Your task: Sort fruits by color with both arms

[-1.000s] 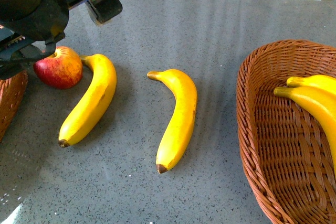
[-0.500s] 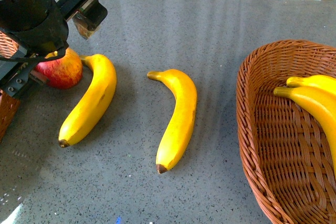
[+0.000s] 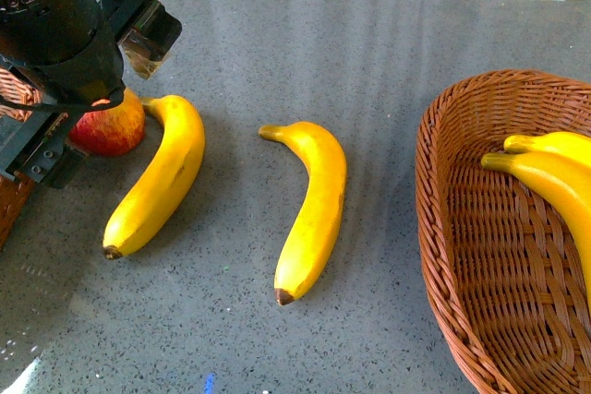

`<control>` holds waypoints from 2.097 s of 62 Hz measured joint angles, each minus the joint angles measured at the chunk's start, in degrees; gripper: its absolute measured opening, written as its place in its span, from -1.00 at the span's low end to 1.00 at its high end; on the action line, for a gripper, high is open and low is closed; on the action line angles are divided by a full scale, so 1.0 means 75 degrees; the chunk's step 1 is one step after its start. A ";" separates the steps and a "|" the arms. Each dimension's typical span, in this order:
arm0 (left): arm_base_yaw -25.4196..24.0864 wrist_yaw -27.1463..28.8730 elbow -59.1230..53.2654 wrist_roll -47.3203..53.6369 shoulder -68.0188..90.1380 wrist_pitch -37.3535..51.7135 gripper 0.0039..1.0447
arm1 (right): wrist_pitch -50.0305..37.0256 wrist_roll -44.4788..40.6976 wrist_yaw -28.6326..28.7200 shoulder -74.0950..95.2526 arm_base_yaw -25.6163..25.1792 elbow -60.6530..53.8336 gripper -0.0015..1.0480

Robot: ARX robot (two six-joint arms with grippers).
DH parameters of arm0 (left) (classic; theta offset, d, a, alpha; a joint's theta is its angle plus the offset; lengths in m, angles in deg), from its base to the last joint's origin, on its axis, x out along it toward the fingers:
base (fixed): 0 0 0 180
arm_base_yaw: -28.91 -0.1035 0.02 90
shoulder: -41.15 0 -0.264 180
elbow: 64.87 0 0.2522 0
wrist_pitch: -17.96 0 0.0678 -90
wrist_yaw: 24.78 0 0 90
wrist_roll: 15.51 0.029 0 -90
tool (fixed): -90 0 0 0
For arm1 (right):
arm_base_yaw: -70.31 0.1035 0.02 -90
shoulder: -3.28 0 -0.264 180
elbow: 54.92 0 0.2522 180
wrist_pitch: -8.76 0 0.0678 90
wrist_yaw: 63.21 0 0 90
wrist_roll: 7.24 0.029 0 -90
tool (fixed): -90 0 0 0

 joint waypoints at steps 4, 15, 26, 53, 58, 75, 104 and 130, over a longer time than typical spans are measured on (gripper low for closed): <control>-0.0006 -0.0003 0.0000 -0.0058 0.0000 -0.0017 0.83 | 0.0000 0.0000 0.0000 0.0000 0.0000 0.0000 0.82; -0.0032 0.0006 0.0009 -0.0122 0.0006 -0.0012 0.83 | 0.0000 0.0000 0.0000 0.0000 0.0000 0.0000 0.82; -0.0015 0.0000 0.0009 -0.0149 0.0015 0.0052 0.83 | 0.0000 0.0000 0.0000 0.0000 0.0000 0.0000 0.82; 0.0210 0.0032 -0.0131 -0.0169 -0.0079 0.0064 0.83 | 0.0000 0.0000 0.0000 0.0000 0.0000 0.0000 0.82; 0.0210 0.0032 -0.0131 -0.0169 -0.0082 0.0064 0.83 | 0.0000 0.0000 0.0003 0.0000 0.0000 0.0000 0.82; 0.0070 -0.0006 -0.0734 0.0128 -0.0443 0.0950 0.83 | 0.0000 0.0000 0.0000 0.0000 0.0000 0.0000 0.82; -0.0227 -0.0090 -0.0361 0.0184 -0.0070 0.0737 0.83 | 0.0000 0.0000 0.0000 0.0000 0.0003 0.0000 0.82; -0.0396 -0.0111 0.0122 0.0204 0.0408 0.0554 0.83 | 0.0000 0.0000 0.0000 0.0000 0.0000 0.0000 0.82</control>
